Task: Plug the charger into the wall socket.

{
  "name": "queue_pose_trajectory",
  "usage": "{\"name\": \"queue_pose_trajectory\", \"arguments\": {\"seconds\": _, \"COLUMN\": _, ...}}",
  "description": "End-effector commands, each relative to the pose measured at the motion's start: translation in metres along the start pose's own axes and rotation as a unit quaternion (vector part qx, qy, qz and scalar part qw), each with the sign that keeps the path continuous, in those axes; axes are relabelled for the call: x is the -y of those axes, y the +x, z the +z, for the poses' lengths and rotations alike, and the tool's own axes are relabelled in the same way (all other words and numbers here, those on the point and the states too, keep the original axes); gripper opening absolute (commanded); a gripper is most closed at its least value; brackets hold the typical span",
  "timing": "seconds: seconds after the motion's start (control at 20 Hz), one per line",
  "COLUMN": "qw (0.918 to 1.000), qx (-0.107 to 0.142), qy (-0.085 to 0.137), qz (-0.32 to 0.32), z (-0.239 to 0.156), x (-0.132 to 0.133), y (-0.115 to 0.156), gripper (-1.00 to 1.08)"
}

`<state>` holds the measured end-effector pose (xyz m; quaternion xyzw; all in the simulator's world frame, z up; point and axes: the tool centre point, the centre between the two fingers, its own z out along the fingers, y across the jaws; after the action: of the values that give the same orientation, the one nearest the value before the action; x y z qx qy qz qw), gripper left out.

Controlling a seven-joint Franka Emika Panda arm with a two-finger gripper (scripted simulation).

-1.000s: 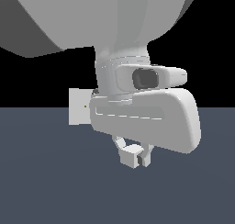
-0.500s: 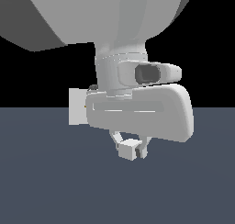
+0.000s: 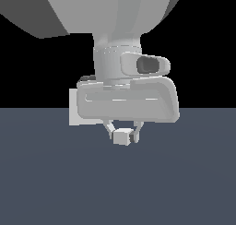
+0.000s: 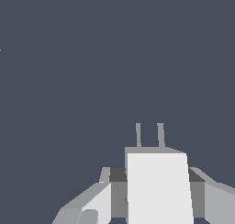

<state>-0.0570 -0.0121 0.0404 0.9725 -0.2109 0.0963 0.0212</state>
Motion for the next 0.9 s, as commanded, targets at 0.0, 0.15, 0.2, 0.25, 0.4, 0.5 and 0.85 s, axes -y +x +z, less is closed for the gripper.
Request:
{"name": "queue_pose_trajectory", "arguments": {"seconds": 0.0, "qw": 0.9993, "qx": -0.001, "qy": 0.007, "qz": -0.037, "z": -0.005, "x": 0.007, "y": 0.004, "gripper": -1.00}}
{"name": "queue_pose_trajectory", "arguments": {"seconds": 0.15, "qw": 0.9967, "qx": -0.001, "qy": 0.016, "qz": -0.080, "z": -0.011, "x": 0.015, "y": 0.008, "gripper": -1.00}}
{"name": "queue_pose_trajectory", "arguments": {"seconds": 0.2, "qw": 0.9954, "qx": -0.001, "qy": 0.018, "qz": -0.094, "z": -0.013, "x": 0.017, "y": 0.009, "gripper": -1.00}}
{"name": "queue_pose_trajectory", "arguments": {"seconds": 0.25, "qw": 0.9940, "qx": -0.001, "qy": 0.021, "qz": -0.108, "z": -0.015, "x": 0.020, "y": 0.010, "gripper": -1.00}}
{"name": "queue_pose_trajectory", "arguments": {"seconds": 0.4, "qw": 0.9884, "qx": -0.001, "qy": 0.029, "qz": -0.149, "z": -0.021, "x": 0.028, "y": 0.012, "gripper": -1.00}}
{"name": "queue_pose_trajectory", "arguments": {"seconds": 0.5, "qw": 0.9839, "qx": -0.001, "qy": 0.034, "qz": -0.176, "z": -0.025, "x": 0.033, "y": 0.014, "gripper": -1.00}}
{"name": "queue_pose_trajectory", "arguments": {"seconds": 0.85, "qw": 0.9624, "qx": -0.001, "qy": 0.053, "qz": -0.267, "z": -0.039, "x": 0.052, "y": 0.015, "gripper": -1.00}}
